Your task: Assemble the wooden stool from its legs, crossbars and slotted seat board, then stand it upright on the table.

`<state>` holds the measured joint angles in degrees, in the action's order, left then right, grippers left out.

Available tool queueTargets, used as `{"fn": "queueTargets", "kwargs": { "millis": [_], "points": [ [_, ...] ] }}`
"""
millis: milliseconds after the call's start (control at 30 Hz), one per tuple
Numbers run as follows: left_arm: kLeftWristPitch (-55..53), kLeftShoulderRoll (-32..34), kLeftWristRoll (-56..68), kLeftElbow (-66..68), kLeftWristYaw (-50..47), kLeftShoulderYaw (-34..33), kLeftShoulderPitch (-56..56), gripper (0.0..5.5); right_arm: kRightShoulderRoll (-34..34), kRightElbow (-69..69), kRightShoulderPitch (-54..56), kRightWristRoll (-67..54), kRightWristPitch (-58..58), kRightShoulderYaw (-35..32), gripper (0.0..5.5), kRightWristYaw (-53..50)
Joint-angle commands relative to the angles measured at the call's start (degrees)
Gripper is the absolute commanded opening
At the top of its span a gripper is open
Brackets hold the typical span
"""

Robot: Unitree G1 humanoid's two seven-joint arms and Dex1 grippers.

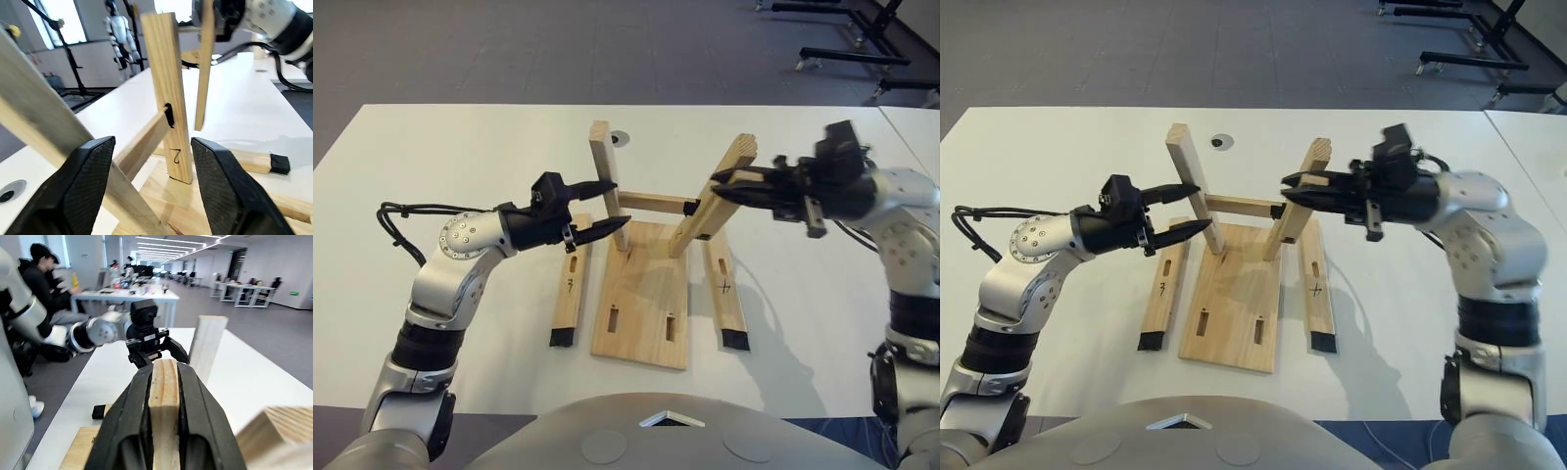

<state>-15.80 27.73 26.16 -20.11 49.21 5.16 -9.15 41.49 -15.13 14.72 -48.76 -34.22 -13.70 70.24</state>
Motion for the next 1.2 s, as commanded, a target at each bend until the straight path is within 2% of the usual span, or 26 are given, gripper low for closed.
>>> {"fn": "queueTargets", "kwargs": {
  "millis": [33, 133, 333, 433, 533, 667, 800, 1200],
  "points": [
    [2.34, -2.07, 1.54, -4.57, -4.04, -4.32, 4.25, 2.85, 0.39, -3.78, -7.43, -8.09, -6.44, -8.31, 0.38, -6.5],
    [2.34, -2.82, 3.02, -8.79, -6.63, -6.59, 7.84, 2.85, -2.55, -6.6, -13.79, -9.0, -7.54, -10.71, 0.38, -14.41],
    [0.89, -3.45, 8.83, -19.09, -11.88, -10.58, 14.44, 2.85, -14.22, -14.0, -20.85, -8.84, -5.7, -12.9, 0.38, -38.24],
    [0.14, -3.16, 11.13, -21.05, -14.02, -12.66, 15.33, 2.85, -16.99, -20.76, -28.66, -3.04, -2.44, -9.99, 0.38, -42.08],
    [-0.2, -3.3, 12.17, -21.88, -16.85, -14.51, 14.5, 2.85, -19.04, -24.22, -30.63, 1.67, -1.04, -8.47, 0.38, -48.67],
    [1.58, -5.19, 9.41, -18.66, -23.0, -17.01, 10.19, 2.85, -19.76, -25.89, -32.98, 11.68, 2.81, -2.43, 0.38, -51.89],
    [4.7, -7.35, 5.55, -14.93, -27.76, -18.45, 6.93, 2.85, -23.98, -22.52, -31.21, 16.54, 5.02, 1.85, 0.38, -56.27],
    [6.69, -6.95, 4.18, -11.36, -28.63, -19.35, 4.64, 2.85, -27.65, -21.87, -35.95, 19.86, 8.45, 2.09, 0.38, -59.46]
  ]
}}
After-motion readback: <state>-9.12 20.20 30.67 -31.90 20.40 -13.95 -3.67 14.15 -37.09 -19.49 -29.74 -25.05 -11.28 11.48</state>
